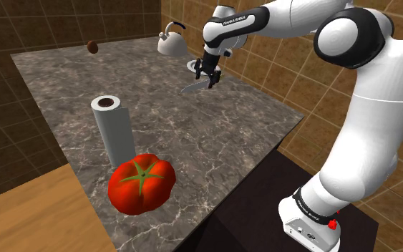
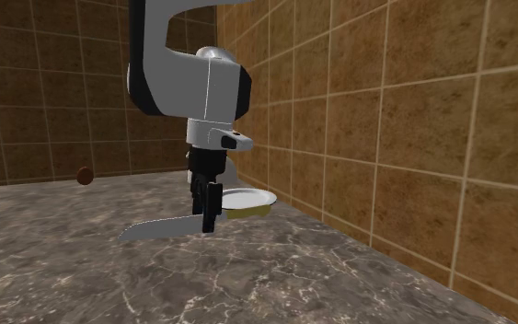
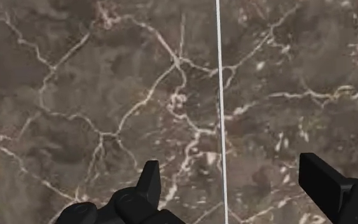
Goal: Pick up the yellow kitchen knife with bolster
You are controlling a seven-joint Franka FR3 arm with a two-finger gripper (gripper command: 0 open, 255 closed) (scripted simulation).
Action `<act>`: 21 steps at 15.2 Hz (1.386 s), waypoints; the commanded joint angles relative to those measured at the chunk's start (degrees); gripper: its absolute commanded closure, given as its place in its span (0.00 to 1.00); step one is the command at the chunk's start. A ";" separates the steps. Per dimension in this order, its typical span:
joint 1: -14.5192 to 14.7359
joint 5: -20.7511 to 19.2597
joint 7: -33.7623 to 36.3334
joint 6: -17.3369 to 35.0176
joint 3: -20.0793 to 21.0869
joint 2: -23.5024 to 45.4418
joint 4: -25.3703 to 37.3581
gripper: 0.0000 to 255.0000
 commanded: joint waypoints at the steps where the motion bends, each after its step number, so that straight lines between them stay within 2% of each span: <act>1: -0.01 0.01 -0.04 0.23 0.00 0.09 -0.11 1.00; 10: 0.01 0.01 0.00 0.26 0.01 -0.01 -0.24 1.00; 21: -0.05 -0.17 0.71 -7.14 -0.01 -2.52 4.69 1.00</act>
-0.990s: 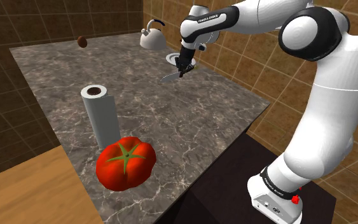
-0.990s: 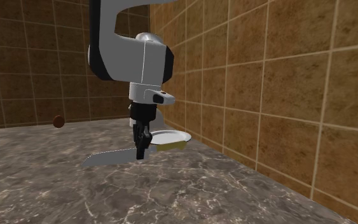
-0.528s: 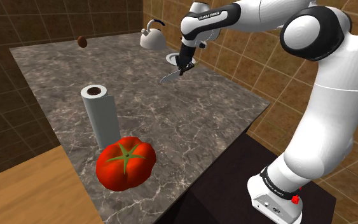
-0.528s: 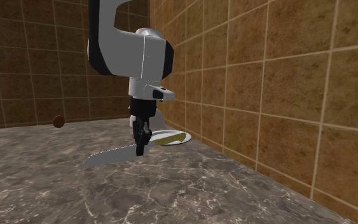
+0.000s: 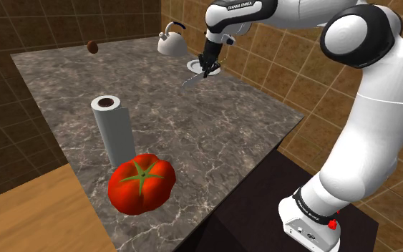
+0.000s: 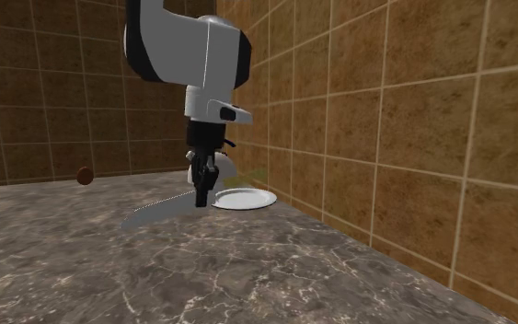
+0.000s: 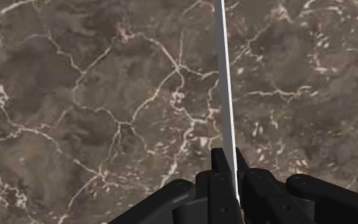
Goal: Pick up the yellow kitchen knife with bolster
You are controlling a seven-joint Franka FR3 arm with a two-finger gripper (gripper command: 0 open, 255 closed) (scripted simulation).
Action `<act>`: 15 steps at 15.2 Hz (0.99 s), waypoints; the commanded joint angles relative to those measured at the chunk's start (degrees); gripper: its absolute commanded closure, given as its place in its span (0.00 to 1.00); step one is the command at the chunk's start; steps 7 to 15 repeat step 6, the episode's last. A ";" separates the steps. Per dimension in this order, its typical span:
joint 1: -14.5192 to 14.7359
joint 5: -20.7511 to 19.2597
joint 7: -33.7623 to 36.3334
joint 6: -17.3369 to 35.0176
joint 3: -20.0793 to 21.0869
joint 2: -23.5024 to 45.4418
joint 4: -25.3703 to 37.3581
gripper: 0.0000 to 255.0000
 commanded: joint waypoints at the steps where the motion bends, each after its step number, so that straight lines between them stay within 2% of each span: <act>1: -0.05 -0.03 0.07 -1.45 -0.02 -0.30 1.13 1.00; 4: -0.06 -0.08 0.28 -3.58 -0.03 -0.71 2.85 1.00; 15: -0.06 -0.08 0.29 -3.69 -0.03 -0.73 2.94 1.00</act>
